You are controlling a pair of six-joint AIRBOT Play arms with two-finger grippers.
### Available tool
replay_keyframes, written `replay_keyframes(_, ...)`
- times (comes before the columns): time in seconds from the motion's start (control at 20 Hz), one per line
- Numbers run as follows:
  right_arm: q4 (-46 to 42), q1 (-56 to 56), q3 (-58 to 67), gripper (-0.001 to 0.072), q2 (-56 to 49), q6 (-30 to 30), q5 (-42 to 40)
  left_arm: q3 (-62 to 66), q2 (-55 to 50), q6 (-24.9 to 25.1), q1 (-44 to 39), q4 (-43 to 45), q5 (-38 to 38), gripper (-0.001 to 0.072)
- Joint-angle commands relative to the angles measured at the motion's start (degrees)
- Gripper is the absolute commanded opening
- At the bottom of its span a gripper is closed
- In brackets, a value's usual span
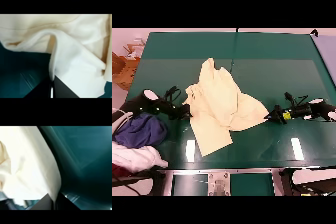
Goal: Fold the shirts.
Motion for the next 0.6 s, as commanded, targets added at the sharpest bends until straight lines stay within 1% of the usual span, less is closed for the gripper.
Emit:
replay_keyframes(0.0,2.75,-0.02,4.17,0.0014,5.51,0.22,3.87,6.49,4.35,0.63,1.92,0.07,-6.01,0.0023)
replay_keyframes(0.15,7.19,-0.02,11.69,0.0013,14.84,1.62,5.51,18.93,11.5,0.46,2.34,-0.66,-10.43,0.0023)
replay_keyframes(0.25,9.86,-0.07,19.28,0.0013,22.36,2.54,5.22,29.94,16.09,0.42,2.34,-2.14,-11.74,0.0024)
replay_keyframes(0.4,8.81,-0.48,33.44,0.0013,32.54,5.9,2.08,49.03,21.11,0.2,2.34,-1.88,-11.52,0.0023)
replay_keyframes(0.5,7.56,-1.68,41.9,0.0013,37.88,8.59,-1.22,62.18,22.18,-0.09,2.34,-1.7,-11.54,0.0023)
replay_keyframes(0.55,6.49,-2.56,45.31,0.0013,40.13,9.55,-2.54,68.22,22.43,-1.03,2.34,-1.42,-11.47,0.0023)
